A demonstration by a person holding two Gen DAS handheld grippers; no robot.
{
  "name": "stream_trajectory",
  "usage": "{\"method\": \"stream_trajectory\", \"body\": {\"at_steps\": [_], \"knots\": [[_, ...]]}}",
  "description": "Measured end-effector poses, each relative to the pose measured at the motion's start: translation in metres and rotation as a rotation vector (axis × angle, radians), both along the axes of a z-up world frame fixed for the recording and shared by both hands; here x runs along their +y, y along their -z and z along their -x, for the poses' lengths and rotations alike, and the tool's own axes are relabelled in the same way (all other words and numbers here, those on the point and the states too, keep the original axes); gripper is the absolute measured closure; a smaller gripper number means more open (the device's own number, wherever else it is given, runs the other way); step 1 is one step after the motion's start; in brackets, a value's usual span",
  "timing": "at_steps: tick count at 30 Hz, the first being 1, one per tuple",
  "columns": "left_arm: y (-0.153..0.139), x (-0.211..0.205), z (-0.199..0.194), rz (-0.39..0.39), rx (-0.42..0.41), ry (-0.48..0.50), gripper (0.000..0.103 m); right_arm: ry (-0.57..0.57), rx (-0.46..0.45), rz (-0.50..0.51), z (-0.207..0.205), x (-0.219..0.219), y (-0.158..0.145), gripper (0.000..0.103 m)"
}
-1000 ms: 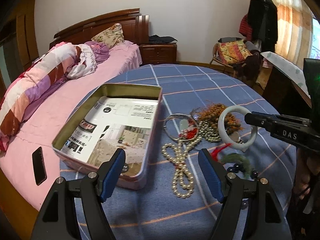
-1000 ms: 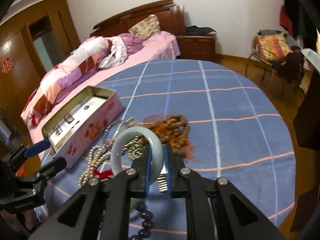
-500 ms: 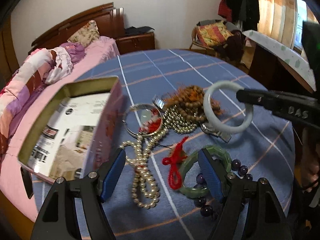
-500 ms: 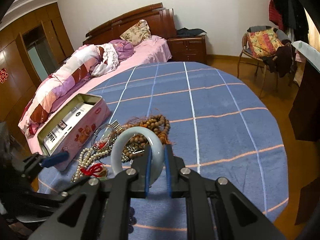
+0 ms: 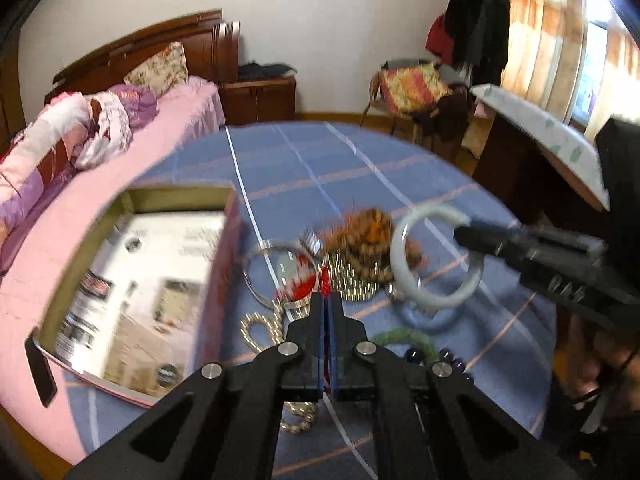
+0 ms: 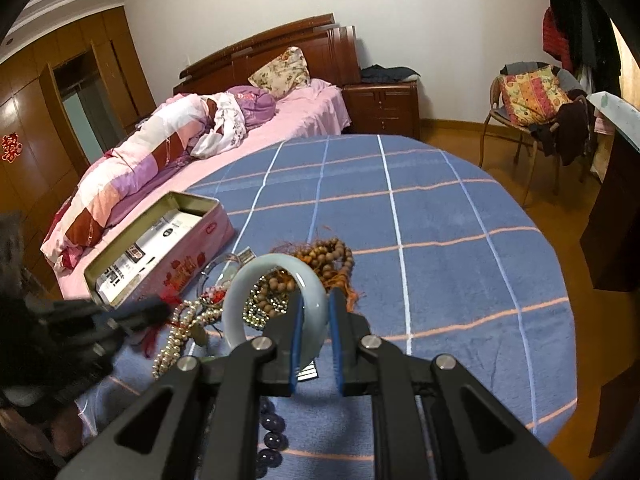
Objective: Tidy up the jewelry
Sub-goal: 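Lift the jade bangle with the right tool while the left tool grasps the red-string charm, then carry both items over the pink tin and open both tools to drop them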
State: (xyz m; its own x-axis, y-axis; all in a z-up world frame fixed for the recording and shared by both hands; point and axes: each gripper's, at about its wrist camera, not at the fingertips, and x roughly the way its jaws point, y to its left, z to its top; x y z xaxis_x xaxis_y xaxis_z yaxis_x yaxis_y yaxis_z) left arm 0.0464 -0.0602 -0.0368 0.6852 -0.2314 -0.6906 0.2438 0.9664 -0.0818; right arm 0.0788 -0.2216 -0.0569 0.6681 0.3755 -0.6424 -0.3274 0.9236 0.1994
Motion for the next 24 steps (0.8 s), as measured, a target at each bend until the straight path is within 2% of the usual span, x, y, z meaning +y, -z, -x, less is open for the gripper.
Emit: {"method": "stream_trajectory", "body": {"at_steps": [6, 10, 17, 24], "knots": [[-0.035, 0.018, -0.002, 0.039, -0.062, -0.006, 0.103, -0.014, -0.015, -0.003, 0.001, 0.006, -0.008, 0.088], [-0.047, 0.032, -0.008, 0.045, -0.085, -0.018, 0.103, -0.033, -0.02, 0.0, -0.004, 0.015, -0.015, 0.088], [-0.059, 0.063, -0.023, -0.005, -0.129, -0.073, 0.103, -0.104, -0.033, 0.041, -0.019, 0.046, -0.031, 0.088], [-0.057, 0.094, -0.051, -0.048, -0.138, -0.135, 0.103, -0.169, -0.037, 0.094, -0.038, 0.081, -0.041, 0.088]]}}
